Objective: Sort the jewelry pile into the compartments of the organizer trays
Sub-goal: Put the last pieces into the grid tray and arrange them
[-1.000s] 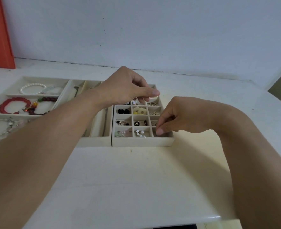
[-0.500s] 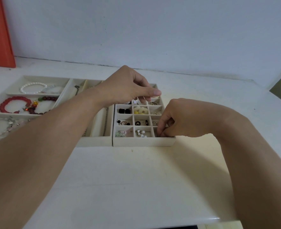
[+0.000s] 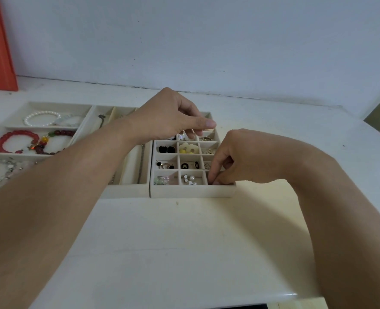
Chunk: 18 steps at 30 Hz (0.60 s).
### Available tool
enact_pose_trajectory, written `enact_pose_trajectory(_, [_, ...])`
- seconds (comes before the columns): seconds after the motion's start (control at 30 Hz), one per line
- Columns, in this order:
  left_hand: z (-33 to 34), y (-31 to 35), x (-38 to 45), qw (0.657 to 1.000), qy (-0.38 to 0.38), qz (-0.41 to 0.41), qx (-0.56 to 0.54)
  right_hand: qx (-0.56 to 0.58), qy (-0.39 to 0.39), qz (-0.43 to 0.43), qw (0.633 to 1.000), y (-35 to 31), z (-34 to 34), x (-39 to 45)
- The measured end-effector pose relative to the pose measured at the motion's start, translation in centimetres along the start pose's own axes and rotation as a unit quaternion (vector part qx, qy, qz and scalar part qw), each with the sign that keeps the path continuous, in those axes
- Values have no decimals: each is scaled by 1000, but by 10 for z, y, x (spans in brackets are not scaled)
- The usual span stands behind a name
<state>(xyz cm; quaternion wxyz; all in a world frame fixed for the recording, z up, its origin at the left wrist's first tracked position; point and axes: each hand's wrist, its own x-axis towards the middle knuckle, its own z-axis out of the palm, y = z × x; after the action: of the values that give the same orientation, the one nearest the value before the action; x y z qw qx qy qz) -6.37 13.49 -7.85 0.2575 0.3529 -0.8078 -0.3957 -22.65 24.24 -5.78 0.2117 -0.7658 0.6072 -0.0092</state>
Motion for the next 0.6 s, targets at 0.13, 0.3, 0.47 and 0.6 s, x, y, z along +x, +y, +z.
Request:
enact_pose_trajectory(0.13, [0,0,0,1000,-2,-1,-2,-15,-1,6,1000,-1,3,0])
enact_pose_trajectory(0.3, [-1,0,-1,1000,-2,-1,-2,-20,26,20,999,1,6,3])
enact_pose_trajectory(0.47, [-1,1,-1,1000,-6,-7,5,-1,41,12,999,3,4,2])
enact_pose_trajectory(0.6, [-2,1,-1,1000,-4,-4,7,30,87,17,996,12,-7,-2])
